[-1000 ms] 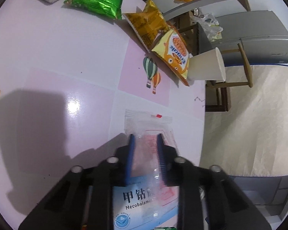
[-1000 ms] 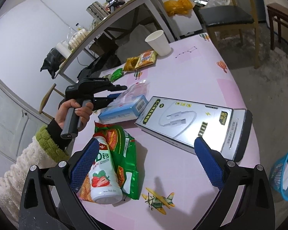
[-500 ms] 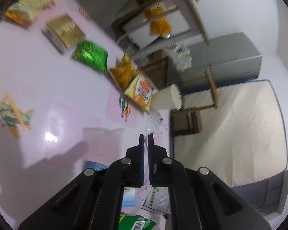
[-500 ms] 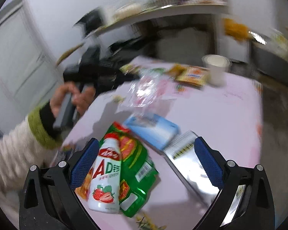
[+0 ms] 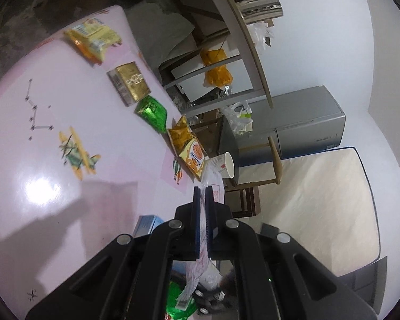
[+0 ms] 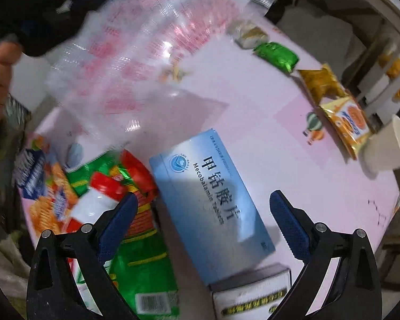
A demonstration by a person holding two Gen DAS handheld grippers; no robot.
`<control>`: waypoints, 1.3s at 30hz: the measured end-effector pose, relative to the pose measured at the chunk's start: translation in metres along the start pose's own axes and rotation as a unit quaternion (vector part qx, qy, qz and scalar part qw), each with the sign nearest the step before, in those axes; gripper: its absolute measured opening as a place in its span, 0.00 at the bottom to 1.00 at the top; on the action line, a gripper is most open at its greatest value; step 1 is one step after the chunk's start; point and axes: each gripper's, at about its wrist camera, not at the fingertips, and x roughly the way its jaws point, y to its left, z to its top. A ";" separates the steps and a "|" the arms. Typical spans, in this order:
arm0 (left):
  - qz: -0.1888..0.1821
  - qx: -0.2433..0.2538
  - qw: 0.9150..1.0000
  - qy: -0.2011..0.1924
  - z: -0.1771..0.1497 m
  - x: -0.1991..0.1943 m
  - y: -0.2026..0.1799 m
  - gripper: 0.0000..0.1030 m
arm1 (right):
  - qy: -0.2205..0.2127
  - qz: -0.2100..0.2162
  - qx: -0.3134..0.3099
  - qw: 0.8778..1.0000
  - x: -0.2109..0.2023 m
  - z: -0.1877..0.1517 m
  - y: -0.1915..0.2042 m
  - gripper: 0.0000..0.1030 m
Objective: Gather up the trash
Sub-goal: 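Grasp the blue medicine box with the right gripper while the left gripper holds the bag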
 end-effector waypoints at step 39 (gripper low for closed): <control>-0.013 0.019 0.998 -0.054 -0.023 -0.041 -0.003 0.02 | -0.015 -0.056 0.093 0.994 0.057 0.019 -0.025 0.67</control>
